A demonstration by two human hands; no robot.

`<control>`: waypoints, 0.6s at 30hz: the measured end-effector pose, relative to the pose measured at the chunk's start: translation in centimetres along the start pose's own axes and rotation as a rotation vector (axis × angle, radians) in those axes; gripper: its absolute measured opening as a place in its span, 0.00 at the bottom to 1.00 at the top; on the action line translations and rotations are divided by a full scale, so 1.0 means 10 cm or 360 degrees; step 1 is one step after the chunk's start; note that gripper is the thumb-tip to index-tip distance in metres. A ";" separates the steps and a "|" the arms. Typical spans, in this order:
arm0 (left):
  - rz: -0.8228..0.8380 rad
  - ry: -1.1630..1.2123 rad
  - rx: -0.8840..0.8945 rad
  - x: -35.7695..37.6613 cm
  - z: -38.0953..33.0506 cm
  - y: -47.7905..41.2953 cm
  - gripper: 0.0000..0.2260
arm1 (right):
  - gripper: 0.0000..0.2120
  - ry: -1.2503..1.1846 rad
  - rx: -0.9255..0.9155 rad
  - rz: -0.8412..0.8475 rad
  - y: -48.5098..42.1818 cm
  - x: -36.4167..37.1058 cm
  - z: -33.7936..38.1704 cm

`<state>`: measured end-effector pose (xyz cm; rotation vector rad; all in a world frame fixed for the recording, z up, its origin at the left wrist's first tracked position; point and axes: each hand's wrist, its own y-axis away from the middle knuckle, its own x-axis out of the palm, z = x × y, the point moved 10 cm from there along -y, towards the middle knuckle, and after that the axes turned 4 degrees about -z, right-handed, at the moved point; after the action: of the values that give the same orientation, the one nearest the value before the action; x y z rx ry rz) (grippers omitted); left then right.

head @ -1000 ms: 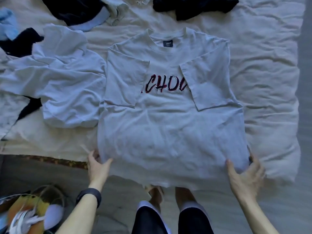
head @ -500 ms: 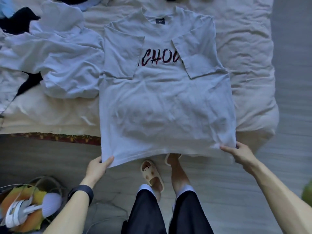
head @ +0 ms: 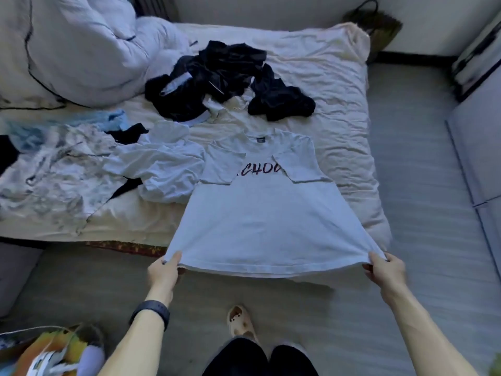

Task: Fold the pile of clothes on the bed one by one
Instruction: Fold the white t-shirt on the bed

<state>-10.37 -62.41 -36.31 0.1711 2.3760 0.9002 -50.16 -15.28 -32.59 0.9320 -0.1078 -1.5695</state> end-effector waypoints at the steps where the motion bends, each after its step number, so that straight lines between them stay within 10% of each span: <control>1: -0.0030 0.0004 0.0000 -0.08 -0.01 0.11 0.18 | 0.10 -0.0047 -0.0014 -0.0035 0.04 -0.13 0.07; 18: -0.0097 0.0276 -0.0431 -0.63 1.87 1.68 0.05 | 0.03 -0.0315 0.0508 0.0025 0.50 -1.40 -1.90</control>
<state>4.00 -41.01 -33.78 -0.0893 2.3698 1.2378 -35.67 3.77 -35.65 1.0150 -0.5163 -1.6560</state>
